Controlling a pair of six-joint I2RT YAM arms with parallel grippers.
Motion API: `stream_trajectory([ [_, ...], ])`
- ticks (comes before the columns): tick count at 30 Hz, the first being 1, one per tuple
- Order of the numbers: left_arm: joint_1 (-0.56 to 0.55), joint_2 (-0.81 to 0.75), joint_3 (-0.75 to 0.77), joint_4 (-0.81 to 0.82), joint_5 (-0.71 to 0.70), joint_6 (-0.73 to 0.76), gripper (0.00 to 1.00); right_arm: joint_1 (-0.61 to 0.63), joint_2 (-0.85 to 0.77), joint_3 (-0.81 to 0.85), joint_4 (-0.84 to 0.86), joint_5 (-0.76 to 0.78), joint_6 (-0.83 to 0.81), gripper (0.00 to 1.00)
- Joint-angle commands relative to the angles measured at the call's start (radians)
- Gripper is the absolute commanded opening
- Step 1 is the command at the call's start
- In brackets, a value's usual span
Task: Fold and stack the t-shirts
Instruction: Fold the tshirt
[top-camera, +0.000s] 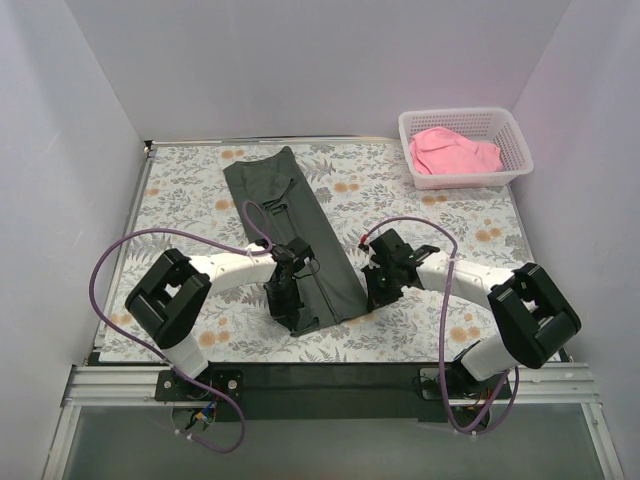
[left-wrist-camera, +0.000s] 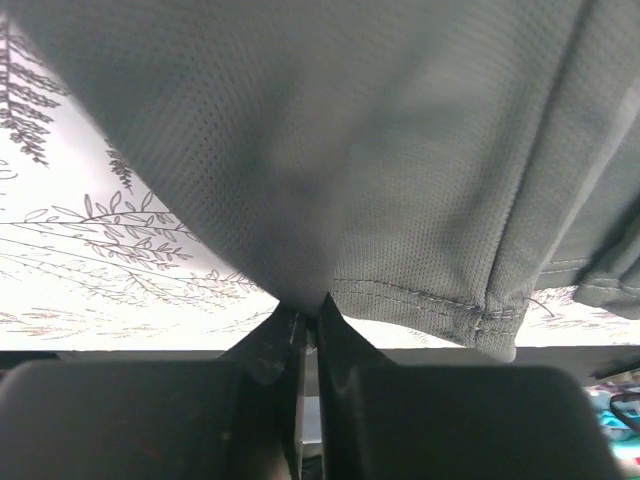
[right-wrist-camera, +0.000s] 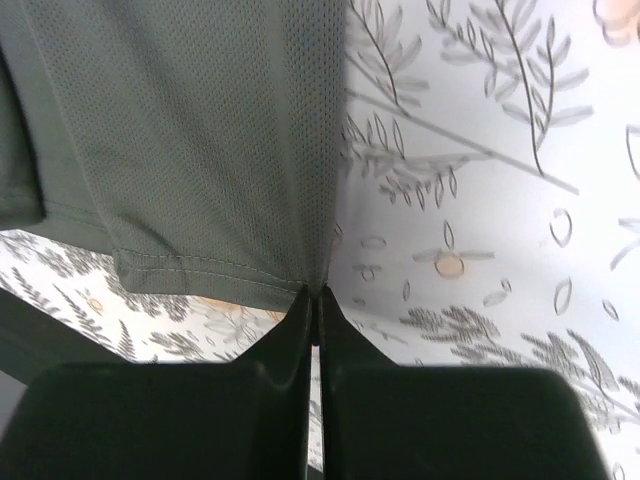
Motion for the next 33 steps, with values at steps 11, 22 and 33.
stream_trajectory([
  [11, -0.114, -0.162, -0.049, -0.06, 0.15, 0.032, 0.0, 0.006, -0.21, 0.087, -0.393, 0.073, -0.084, 0.01],
  [22, 0.139, -0.253, 0.032, 0.0, 0.049, 0.035, 0.0, 0.005, 0.035, 0.479, -0.419, 0.132, -0.158, 0.01],
  [33, 0.363, -0.248, 0.127, 0.098, -0.043, 0.161, 0.0, 0.0, 0.303, 0.867, -0.399, 0.167, -0.23, 0.01],
])
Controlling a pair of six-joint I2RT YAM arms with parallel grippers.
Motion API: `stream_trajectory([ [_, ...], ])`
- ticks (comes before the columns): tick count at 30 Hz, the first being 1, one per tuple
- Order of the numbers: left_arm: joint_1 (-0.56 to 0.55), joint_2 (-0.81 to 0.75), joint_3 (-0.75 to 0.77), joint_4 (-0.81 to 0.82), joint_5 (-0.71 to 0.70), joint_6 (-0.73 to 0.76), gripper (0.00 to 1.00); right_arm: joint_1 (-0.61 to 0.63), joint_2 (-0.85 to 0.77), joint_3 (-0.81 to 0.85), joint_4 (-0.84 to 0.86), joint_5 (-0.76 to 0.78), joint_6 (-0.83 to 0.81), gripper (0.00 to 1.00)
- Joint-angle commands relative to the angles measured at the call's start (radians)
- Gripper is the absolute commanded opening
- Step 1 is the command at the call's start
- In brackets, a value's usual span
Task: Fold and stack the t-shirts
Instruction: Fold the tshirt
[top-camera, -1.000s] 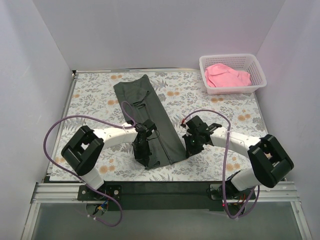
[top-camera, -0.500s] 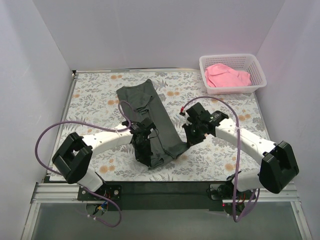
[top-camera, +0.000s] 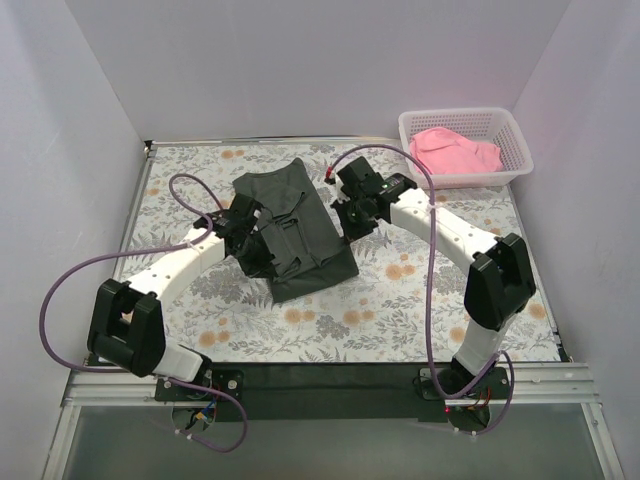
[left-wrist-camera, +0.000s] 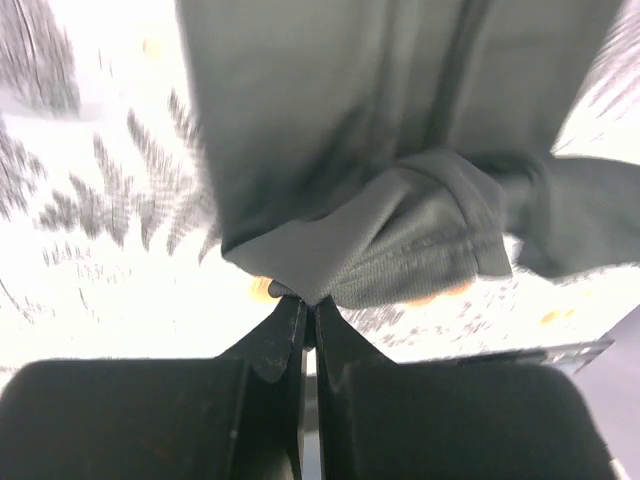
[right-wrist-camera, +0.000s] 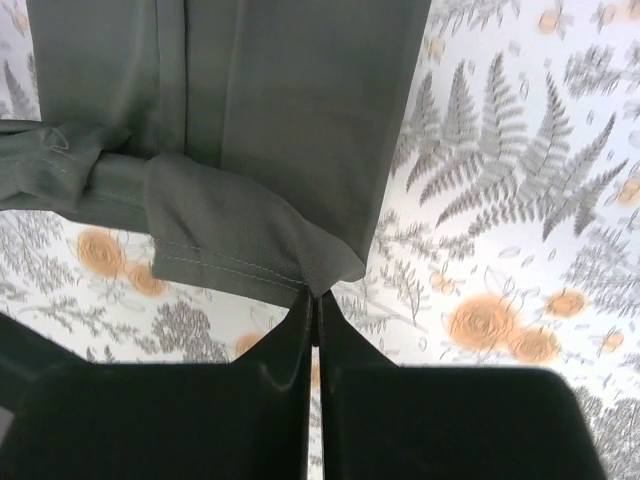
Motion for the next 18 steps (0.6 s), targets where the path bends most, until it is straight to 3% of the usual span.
stream_trajectory([
  [1, 0.035, 0.006, 0.089, 0.054, -0.056, 0.077, 0.0, -0.007, 0.057, 0.122, 0.01, 0.027, -0.039, 0.01],
  [11, 0.149, 0.081, 0.129, 0.146, -0.145, 0.125, 0.0, -0.019, 0.183, 0.28, 0.101, 0.029, -0.07, 0.01],
  [18, 0.198, 0.117, 0.06, 0.261, -0.175, 0.139, 0.0, -0.059, 0.236, 0.259, 0.236, 0.017, -0.056, 0.01],
])
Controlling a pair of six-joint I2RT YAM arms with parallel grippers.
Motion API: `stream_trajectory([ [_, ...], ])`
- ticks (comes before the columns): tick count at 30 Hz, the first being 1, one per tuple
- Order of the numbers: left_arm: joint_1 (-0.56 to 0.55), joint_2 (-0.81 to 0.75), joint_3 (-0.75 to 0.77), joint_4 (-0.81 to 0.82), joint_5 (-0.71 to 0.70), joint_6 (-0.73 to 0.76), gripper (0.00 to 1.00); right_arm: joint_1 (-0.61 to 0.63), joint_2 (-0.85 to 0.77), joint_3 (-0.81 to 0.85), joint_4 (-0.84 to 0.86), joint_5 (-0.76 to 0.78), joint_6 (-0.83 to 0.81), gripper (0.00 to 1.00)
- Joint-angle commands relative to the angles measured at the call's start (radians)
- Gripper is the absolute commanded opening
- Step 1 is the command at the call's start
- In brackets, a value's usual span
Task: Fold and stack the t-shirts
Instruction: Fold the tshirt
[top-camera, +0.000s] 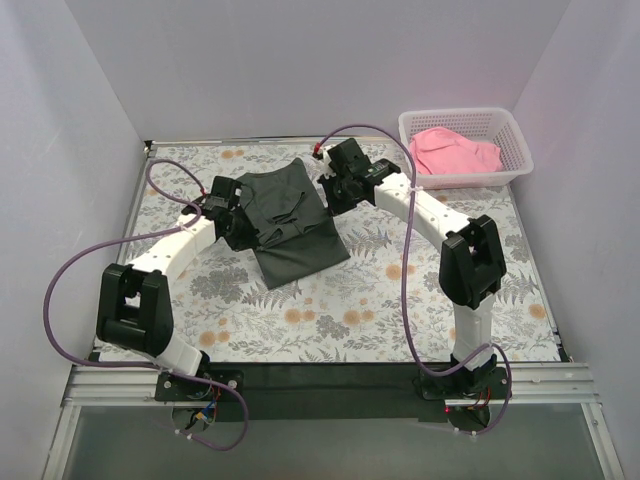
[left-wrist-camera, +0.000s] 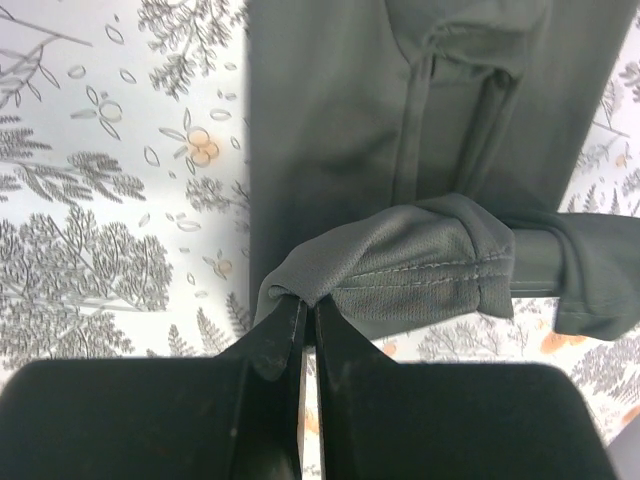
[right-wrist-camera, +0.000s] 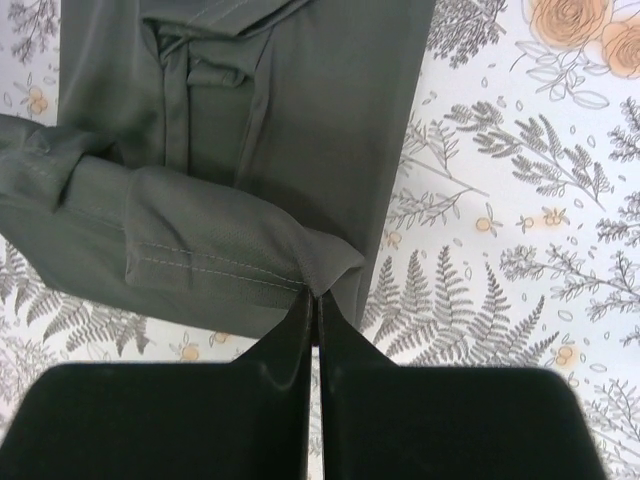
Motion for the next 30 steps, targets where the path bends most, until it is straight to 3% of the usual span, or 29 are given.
stream_trajectory([
  [1, 0.025, 0.026, -0.034, 0.087, -0.043, 0.021, 0.0, -0.029, 0.032, 0.017, 0.106, -0.001, -0.003, 0.01],
  [13, 0.051, 0.107, -0.082, 0.219, -0.035, 0.041, 0.0, -0.043, 0.139, 0.019, 0.183, -0.02, 0.0, 0.01],
  [30, 0.052, 0.13, -0.019, 0.226, -0.038, 0.082, 0.01, -0.068, 0.153, 0.011, 0.203, 0.011, 0.058, 0.01],
])
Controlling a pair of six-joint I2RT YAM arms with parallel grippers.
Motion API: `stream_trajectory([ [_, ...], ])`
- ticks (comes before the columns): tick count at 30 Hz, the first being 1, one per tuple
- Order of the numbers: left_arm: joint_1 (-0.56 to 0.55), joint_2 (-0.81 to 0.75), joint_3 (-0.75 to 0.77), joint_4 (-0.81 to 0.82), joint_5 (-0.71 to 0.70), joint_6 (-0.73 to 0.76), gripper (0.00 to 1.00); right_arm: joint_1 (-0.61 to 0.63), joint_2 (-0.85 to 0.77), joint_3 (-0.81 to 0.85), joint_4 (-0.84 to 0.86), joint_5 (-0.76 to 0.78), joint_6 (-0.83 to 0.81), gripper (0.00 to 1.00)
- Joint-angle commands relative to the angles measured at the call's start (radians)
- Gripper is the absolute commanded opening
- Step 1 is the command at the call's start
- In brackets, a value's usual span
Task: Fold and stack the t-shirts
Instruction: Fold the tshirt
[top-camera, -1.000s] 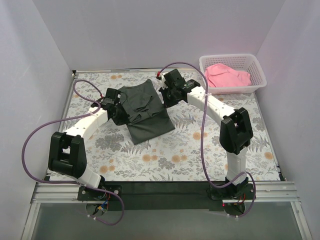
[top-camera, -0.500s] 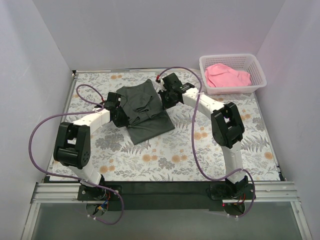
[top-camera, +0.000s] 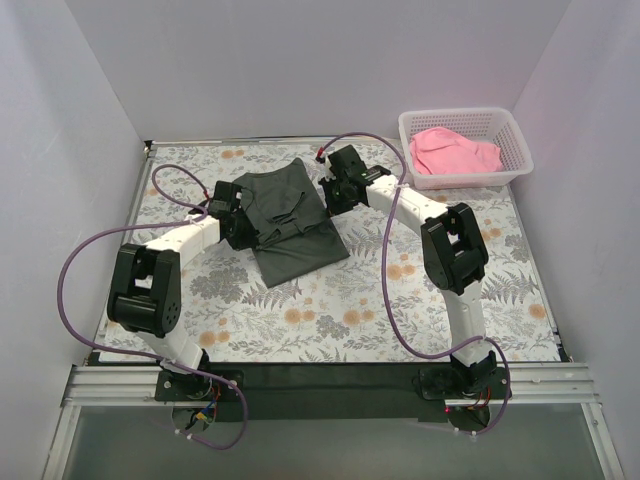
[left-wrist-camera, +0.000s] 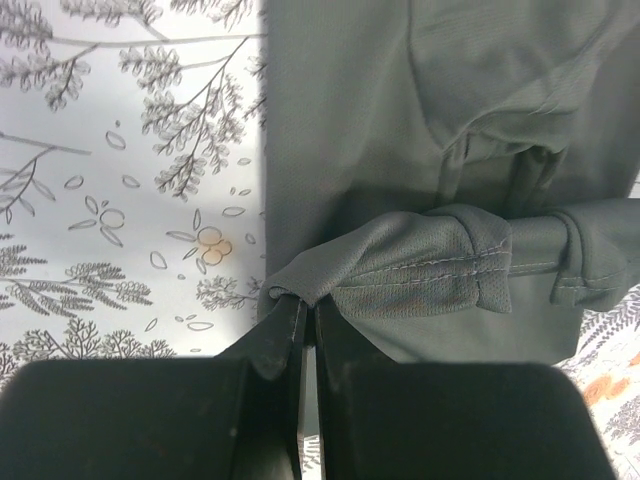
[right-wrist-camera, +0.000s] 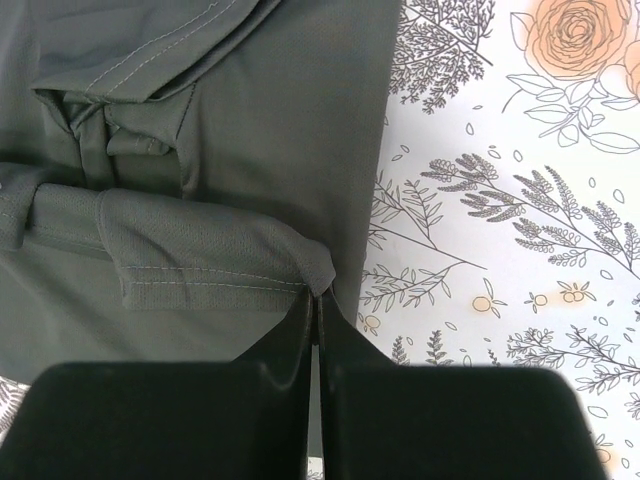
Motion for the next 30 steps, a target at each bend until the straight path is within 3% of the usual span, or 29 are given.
stream_trajectory([
  [1, 0.009, 0.009, 0.047, 0.014, -0.029, 0.03, 0.01, -0.015, -0.016, 0.008, 0.032, 0.044, 0.018, 0.01],
  [11, 0.009, 0.059, 0.067, 0.019, -0.033, 0.03, 0.03, -0.021, 0.002, 0.008, 0.052, 0.039, 0.031, 0.01],
  [14, 0.011, 0.07, 0.07, 0.02, -0.04, 0.027, 0.08, -0.021, 0.016, 0.017, 0.054, 0.039, 0.032, 0.01],
  [15, 0.009, 0.071, 0.073, 0.022, -0.041, 0.027, 0.16, -0.021, 0.023, 0.022, 0.054, 0.039, 0.035, 0.02],
  [18, 0.009, 0.068, 0.087, 0.022, -0.052, 0.036, 0.32, -0.024, 0.022, 0.029, 0.055, 0.041, 0.047, 0.16],
  [19, 0.009, 0.061, 0.09, 0.022, -0.055, 0.039, 0.43, -0.024, 0.016, 0.031, 0.058, 0.041, 0.052, 0.26],
  [21, 0.009, 0.023, 0.095, 0.022, -0.058, 0.045, 0.55, -0.024, -0.01, 0.031, 0.06, 0.038, 0.055, 0.36],
  [23, 0.007, -0.014, 0.085, 0.02, -0.06, 0.052, 0.74, -0.024, -0.036, 0.017, 0.074, 0.018, 0.051, 0.42],
  [28, -0.023, -0.155, 0.016, 0.008, -0.037, 0.049, 0.8, -0.021, -0.138, -0.113, 0.139, -0.076, 0.046, 0.42],
  [30, -0.045, -0.185, -0.025, 0.0, -0.023, 0.043, 0.74, -0.017, -0.164, -0.154, 0.185, -0.117, 0.044, 0.39],
])
